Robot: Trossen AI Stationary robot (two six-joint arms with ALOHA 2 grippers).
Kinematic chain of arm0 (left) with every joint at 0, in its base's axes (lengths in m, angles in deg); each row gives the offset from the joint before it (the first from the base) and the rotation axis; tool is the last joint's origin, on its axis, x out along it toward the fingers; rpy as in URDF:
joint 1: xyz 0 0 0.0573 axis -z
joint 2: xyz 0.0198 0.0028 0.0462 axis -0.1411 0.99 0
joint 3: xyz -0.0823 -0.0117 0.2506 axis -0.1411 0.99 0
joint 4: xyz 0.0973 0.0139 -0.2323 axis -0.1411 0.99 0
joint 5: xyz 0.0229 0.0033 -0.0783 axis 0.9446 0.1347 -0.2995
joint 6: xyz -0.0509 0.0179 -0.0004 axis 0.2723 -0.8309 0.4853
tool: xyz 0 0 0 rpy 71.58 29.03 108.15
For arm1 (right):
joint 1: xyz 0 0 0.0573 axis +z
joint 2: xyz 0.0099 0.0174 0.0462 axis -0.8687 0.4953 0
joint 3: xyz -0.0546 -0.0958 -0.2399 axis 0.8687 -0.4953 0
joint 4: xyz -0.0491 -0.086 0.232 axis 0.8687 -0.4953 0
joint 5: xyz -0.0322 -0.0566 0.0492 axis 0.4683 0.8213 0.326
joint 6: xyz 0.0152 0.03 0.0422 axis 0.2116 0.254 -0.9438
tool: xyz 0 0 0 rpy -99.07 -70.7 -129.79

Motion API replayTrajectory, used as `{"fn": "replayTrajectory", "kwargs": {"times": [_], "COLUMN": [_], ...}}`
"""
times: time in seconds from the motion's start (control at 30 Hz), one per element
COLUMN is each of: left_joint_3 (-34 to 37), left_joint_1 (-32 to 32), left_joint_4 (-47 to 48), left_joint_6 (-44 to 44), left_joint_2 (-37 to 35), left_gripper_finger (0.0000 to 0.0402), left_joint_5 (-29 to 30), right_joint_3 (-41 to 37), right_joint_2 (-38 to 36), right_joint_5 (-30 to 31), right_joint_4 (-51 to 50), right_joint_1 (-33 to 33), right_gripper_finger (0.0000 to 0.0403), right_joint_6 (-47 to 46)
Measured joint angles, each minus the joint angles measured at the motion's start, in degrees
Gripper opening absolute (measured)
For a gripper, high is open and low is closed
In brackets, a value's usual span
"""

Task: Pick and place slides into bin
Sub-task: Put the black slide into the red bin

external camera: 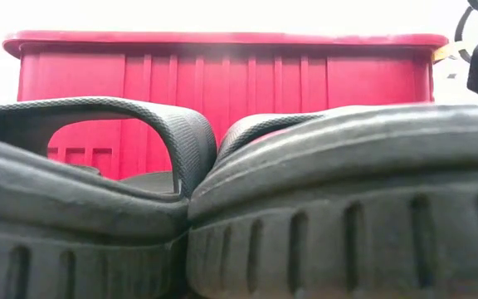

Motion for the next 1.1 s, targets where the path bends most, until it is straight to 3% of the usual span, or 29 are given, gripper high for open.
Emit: {"fn": "replayTrajectory", "kwargs": {"times": [0.2, 0.93, 1.1], "left_joint_3": [0.0, 0.0, 0.0], "left_joint_1": [0.0, 0.0, 0.0], "left_joint_4": [0.0, 0.1, 0.1], "left_joint_6": [-0.2, -1.1, -1.1], "left_joint_2": [0.0, 0.0, 0.0], "left_gripper_finger": [0.02, 0.02, 0.02], "left_joint_5": [0.0, 0.0, -0.1], "right_joint_3": [0.0, 0.1, 0.1], "right_joint_2": [1.8, 1.9, 1.9], "right_joint_5": [0.2, 5.9, 5.7], "right_joint_4": [2.1, 3.2, 3.2], "right_joint_1": [1.1, 1.2, 1.2], "right_gripper_finger": [0.0169, 0.001, 0.001], "right_joint_6": [-1.1, -1.1, -2.8]}}
